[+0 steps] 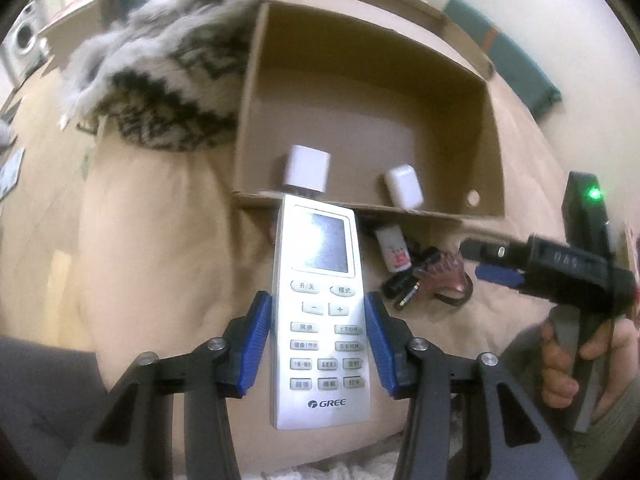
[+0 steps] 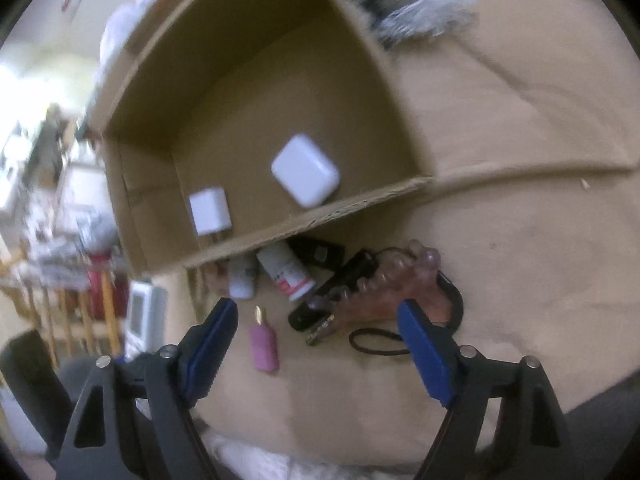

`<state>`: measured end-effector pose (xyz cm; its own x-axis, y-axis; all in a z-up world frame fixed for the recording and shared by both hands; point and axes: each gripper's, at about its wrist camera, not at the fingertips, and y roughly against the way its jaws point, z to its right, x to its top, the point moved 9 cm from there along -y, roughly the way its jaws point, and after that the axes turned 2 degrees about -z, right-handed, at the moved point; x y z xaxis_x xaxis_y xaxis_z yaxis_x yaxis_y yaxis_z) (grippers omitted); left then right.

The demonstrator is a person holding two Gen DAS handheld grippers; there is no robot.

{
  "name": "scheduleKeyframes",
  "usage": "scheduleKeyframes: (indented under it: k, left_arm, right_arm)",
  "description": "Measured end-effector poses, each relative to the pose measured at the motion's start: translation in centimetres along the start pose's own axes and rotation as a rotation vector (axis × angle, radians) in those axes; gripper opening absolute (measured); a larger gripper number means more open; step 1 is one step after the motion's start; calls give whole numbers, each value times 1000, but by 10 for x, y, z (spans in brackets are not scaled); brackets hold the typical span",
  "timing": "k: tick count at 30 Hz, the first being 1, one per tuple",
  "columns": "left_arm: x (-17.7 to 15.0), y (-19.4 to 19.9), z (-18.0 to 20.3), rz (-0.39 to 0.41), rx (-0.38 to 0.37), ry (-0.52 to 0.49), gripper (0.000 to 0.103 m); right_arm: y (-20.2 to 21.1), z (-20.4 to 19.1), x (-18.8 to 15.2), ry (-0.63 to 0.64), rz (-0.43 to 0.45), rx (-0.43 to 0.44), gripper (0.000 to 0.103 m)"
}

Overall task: Organize rigid objects
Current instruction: 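Grasp the white GREE remote with the left gripper while the right grasps the pink comb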

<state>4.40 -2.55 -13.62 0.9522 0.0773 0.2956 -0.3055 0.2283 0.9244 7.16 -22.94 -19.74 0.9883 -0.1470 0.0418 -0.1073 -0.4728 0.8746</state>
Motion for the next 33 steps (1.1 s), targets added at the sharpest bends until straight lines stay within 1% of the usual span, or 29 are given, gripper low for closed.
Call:
scheduleKeyframes:
  k: [2, 4, 8, 11, 14, 16, 17, 18, 20, 21, 23, 24, 26, 33]
  left_arm:
    - [3, 1, -5, 18, 14, 19, 43]
    - [5, 0, -6, 20, 8, 35, 43]
    - [4, -2, -8, 6, 7, 42, 43]
    - [3, -4, -7, 3, 12, 44, 43]
    - [4, -4, -7, 2, 12, 47, 43]
    - [3, -5, -7, -1, 13, 45, 43]
    - [3, -5, -7, -2, 14, 45, 43]
    - [3, -6, -7, -4, 15, 45, 43]
    - [3, -8, -7, -8, 17, 48, 43]
    - [3, -8, -7, -10, 18, 48, 43]
    - [3, -9, -7, -10, 21, 45, 43]
    - [3, -9, -8, -8, 23, 43, 43]
    - [2, -10, -8, -7, 26, 39, 43]
    - [2, -11, -12, -6, 40, 38, 43]
  right_arm:
    - [-10, 1, 1, 45, -59, -70, 88]
    - [-17, 5, 4, 86, -81, -158, 88]
    - [-33, 13, 1, 132, -153, -253, 88]
    - [-44, 16, -1, 187, -178, -349, 88]
    - [-54, 14, -2, 219, -193, -379, 89]
    - [-60, 12, -2, 230, -199, -379, 98]
    - [-64, 12, -2, 237, -204, -382, 99]
    - [-68, 12, -3, 255, -208, -395, 103]
    - [-73, 12, -2, 305, -201, -440, 103]
    - [-75, 11, 0, 311, -185, -442, 103]
    - [-79, 12, -1, 330, -179, -478, 100]
    - [-79, 9, -3, 345, -172, -486, 99]
    - [-75, 4, -2, 348, -163, -467, 99]
    - [-49, -22, -8, 311, -117, -304, 99]
